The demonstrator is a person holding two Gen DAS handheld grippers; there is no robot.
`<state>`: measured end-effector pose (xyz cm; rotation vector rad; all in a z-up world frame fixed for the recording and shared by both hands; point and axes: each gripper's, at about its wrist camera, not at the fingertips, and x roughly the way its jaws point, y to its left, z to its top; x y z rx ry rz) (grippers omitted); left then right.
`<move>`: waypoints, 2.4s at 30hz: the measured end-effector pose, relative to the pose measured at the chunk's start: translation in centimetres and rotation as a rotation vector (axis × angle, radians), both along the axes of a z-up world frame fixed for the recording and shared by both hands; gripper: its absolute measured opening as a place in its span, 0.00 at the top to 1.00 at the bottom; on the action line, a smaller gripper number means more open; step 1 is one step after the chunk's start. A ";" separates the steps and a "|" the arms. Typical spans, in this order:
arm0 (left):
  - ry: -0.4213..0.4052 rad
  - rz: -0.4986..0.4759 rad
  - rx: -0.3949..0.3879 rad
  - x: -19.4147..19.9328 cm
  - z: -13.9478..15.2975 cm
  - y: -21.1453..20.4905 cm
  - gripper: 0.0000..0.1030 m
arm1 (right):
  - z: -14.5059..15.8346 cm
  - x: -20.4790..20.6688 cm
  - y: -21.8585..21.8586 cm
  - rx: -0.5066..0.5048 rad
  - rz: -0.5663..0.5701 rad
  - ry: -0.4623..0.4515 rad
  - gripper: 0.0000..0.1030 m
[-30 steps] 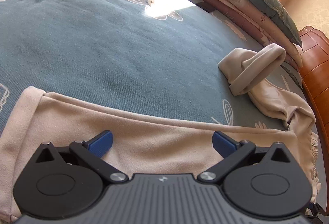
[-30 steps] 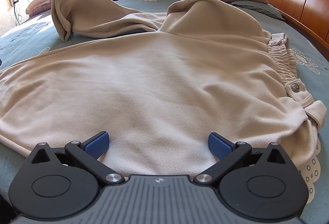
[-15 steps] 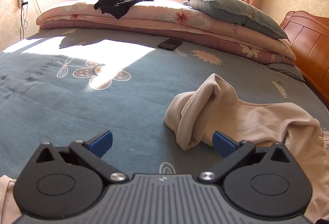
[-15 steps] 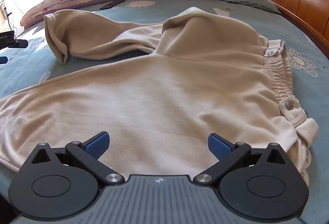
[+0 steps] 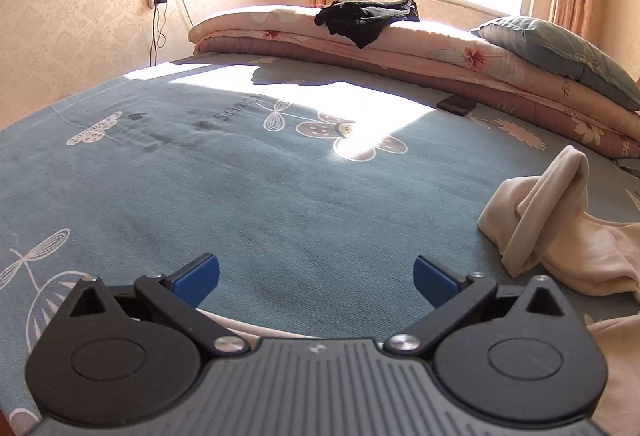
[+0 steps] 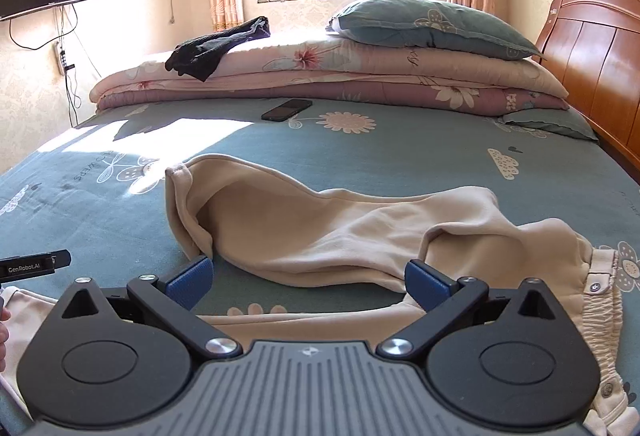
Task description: Fold clothes
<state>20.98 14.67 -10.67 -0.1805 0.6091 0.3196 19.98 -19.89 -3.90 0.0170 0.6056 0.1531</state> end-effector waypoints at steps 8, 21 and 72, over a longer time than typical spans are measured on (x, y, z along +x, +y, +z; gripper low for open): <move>0.004 -0.048 -0.044 -2.0 -0.7 4.9 0.00 | -2.6 -0.7 4.7 -0.015 0.099 0.083 0.00; 0.004 -0.119 0.093 -7.3 3.9 13.3 0.27 | -0.2 -4.2 3.2 0.028 0.091 0.011 0.00; 0.056 -0.142 -0.444 -12.0 -4.0 17.7 0.83 | -3.0 -6.0 2.2 0.129 0.094 0.121 0.00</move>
